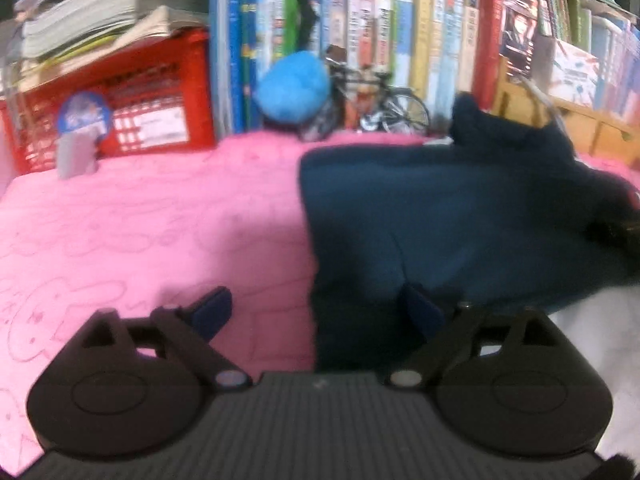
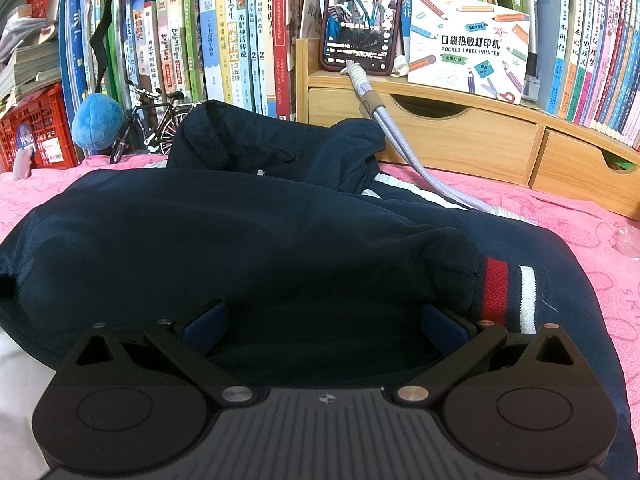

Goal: Fold clothes

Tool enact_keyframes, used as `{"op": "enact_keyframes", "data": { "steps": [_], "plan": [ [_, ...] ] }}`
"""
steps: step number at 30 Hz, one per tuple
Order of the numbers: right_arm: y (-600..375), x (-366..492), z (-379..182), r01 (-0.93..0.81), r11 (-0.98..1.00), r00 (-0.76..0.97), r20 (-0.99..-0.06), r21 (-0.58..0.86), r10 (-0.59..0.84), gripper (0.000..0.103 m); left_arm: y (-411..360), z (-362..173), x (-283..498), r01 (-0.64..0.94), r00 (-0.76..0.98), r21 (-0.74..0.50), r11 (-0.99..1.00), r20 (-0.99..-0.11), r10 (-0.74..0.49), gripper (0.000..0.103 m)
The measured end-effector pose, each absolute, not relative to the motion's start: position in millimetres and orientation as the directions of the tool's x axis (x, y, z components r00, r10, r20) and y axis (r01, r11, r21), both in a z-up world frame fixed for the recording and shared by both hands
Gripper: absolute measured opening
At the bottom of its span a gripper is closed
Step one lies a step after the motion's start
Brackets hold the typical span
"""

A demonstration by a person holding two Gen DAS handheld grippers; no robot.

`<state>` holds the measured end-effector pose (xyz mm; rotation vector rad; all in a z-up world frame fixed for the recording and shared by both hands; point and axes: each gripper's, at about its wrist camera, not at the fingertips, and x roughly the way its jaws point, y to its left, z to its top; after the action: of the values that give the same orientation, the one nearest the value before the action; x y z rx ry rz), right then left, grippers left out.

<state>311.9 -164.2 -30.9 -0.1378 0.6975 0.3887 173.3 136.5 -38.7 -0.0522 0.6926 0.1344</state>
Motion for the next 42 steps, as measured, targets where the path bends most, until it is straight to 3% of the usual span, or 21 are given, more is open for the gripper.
{"op": "enact_keyframes", "data": {
  "steps": [12,19,25,30,39,42],
  "plan": [
    [-164,288,-18,-0.397,0.917,0.726,-0.625,-0.040,0.288,0.103,122,-9,130,-0.127,0.811,-0.142,0.982,-0.585,0.021,0.094],
    [-191,209,20,-0.455,0.882,0.688,-0.579,0.125,0.437,0.103,99,1,83,-0.062,0.826,-0.154,0.986,-0.563,-0.036,0.094],
    [-216,123,38,-0.494,0.865,0.695,-0.557,0.090,0.455,0.103,68,8,32,0.006,0.843,-0.120,0.993,-0.534,-0.070,0.094],
    [-248,43,38,-0.493,0.868,0.748,-0.483,0.054,0.455,0.103,53,5,-24,0.048,0.861,-0.139,0.989,-0.497,-0.112,0.095],
    [-287,-63,18,-0.419,0.904,0.805,-0.498,-0.090,0.323,0.103,26,-22,-79,0.040,0.796,-0.156,0.987,-0.592,-0.126,0.096],
    [-289,-83,15,-0.364,0.930,0.811,-0.506,-0.046,0.292,0.103,14,-30,-86,0.057,0.783,-0.171,0.984,-0.604,-0.150,0.096]
  ]
}}
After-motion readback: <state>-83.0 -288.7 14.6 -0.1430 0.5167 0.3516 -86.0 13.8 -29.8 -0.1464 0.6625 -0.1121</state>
